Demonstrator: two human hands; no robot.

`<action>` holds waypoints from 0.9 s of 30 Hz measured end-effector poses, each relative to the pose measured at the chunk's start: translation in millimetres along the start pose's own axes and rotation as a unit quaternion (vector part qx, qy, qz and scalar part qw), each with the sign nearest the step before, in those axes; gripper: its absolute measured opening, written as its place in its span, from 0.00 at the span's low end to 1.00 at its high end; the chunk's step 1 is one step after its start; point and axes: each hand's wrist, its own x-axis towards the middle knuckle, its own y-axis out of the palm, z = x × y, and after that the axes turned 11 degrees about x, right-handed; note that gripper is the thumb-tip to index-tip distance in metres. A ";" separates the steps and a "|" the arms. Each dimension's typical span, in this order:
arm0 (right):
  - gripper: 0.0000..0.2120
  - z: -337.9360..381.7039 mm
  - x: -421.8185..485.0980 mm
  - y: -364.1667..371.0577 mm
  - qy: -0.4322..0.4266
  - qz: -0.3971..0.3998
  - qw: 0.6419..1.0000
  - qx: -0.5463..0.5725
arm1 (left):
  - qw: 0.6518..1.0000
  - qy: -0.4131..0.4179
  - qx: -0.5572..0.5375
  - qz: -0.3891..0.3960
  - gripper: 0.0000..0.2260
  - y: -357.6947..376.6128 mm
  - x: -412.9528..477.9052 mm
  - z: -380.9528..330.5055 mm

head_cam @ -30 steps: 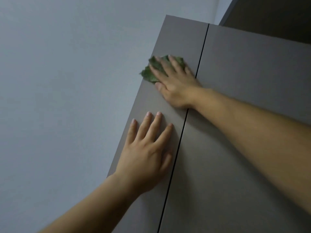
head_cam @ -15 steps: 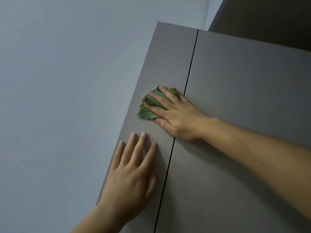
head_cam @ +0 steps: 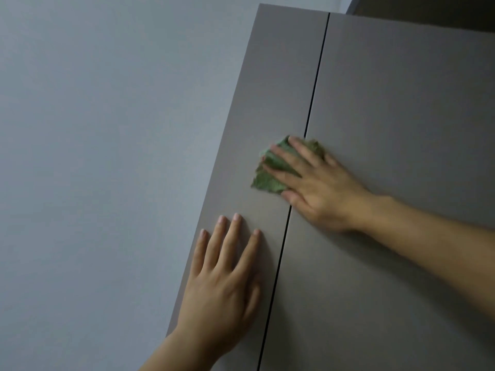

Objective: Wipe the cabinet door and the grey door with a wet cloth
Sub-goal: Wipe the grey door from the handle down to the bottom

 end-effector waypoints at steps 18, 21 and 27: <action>0.32 -13.2 -30.9 0.3 0.123 -0.065 0.990 0.000 | 0.999 -0.038 -0.025 -0.018 0.28 5.8 10.3 -42.1; 0.29 9.4 -79.4 32.1 -0.013 -0.048 0.998 -0.027 | 0.999 -0.035 -0.024 -0.015 0.28 6.0 6.9 -46.2; 0.31 -60.1 -75.1 0.9 0.129 -0.068 0.989 -0.012 | 0.999 -0.031 -0.017 -0.006 0.28 4.7 6.4 -49.6</action>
